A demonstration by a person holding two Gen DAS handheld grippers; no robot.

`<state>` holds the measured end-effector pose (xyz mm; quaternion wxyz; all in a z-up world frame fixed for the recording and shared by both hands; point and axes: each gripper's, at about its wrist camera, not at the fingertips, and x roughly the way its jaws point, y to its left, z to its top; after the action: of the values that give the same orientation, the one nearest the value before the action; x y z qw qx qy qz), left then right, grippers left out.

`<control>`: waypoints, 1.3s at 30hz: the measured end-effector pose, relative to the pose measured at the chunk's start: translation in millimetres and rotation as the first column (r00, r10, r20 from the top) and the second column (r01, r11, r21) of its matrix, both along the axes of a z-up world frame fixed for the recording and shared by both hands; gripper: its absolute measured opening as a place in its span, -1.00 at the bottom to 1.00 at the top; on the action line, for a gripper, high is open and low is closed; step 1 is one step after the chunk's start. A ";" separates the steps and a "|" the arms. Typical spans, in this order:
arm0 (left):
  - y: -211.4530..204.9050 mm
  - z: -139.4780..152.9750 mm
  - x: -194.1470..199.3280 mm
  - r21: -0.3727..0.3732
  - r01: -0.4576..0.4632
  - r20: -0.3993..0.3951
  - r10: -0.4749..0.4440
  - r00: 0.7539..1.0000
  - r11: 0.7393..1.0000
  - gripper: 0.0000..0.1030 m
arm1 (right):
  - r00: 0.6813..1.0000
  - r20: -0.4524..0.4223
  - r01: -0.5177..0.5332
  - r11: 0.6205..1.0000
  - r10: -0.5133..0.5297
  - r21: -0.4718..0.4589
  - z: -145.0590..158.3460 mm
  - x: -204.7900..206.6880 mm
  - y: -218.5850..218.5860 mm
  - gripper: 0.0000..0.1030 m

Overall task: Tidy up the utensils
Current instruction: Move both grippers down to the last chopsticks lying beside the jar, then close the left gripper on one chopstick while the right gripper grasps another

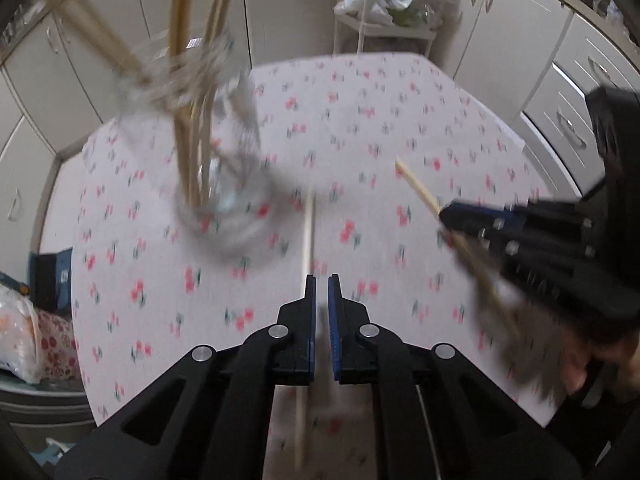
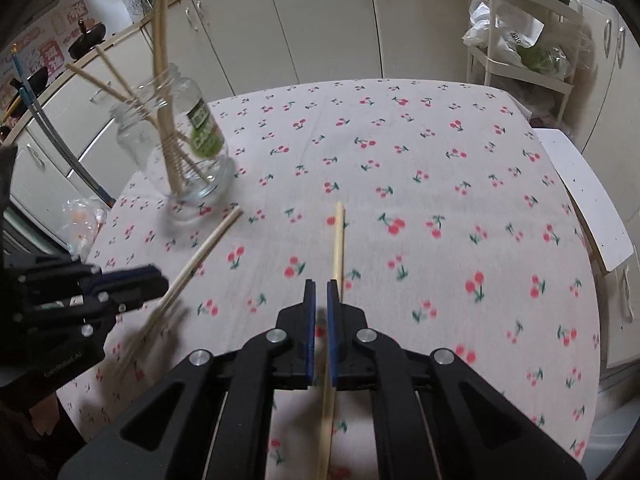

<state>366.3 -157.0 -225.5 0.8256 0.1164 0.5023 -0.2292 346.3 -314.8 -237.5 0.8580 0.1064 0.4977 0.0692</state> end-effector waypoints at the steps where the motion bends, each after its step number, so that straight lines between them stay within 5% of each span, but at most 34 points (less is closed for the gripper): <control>1: -6.4 -1.0 5.8 0.001 0.001 0.002 -0.001 1.000 1.000 -0.85 | 1.000 -0.005 0.001 1.000 -0.001 -0.001 -0.3 2.1 -1.0 -0.88; 8: -15.5 -5.5 32.4 0.046 -0.078 0.031 0.077 0.997 0.996 -0.58 | 1.000 -0.030 0.001 1.000 -0.001 0.017 -8.2 13.0 -7.4 -0.81; 10: -10.6 -4.6 36.0 0.035 -0.087 0.027 0.086 0.996 0.996 -0.37 | 1.000 -0.018 -0.002 1.000 0.002 0.031 -7.4 11.6 -6.4 -0.33; 11: -9.0 -4.8 36.2 0.037 -0.083 0.028 0.082 0.996 0.996 -0.34 | 1.000 -0.013 -0.008 1.000 0.009 0.023 -7.2 11.0 -4.3 -0.29; 16: -9.9 -11.5 42.4 0.044 -0.073 0.019 0.072 0.997 0.996 -0.34 | 1.000 -0.001 -0.026 0.999 0.026 -0.031 -9.4 9.1 2.8 -0.31; 24: -12.5 -26.0 39.8 0.062 -0.064 0.008 0.064 0.998 0.996 -0.37 | 0.999 0.020 -0.048 0.995 0.050 -0.090 -11.4 8.0 6.3 -0.86; 27: -22.8 -26.4 33.6 0.078 -0.028 0.026 0.026 0.999 0.997 -0.88 | 0.998 0.024 -0.050 0.995 0.052 -0.085 -10.8 4.4 6.2 -0.88; 29: -31.5 -26.1 27.4 0.114 -0.009 0.052 0.003 0.999 0.993 -0.91 | 0.999 0.014 -0.042 0.999 0.042 -0.034 -11.2 1.6 2.2 -0.88; 33: -25.5 -16.9 10.3 0.058 -0.008 0.054 0.005 0.999 0.998 -0.91 | 1.000 -0.012 0.000 0.994 0.001 0.111 -14.2 -8.8 -14.0 -0.88; 39: 22.5 31.3 -17.0 -0.132 -0.041 0.130 0.059 0.990 0.990 -0.91 | 0.999 -0.019 0.047 0.974 -0.044 0.223 -15.8 -21.6 -23.5 -0.88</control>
<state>349.3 -134.6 -194.2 0.8686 0.0653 0.4329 -0.2321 324.7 -338.3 -253.4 0.8384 0.2142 0.4902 0.1045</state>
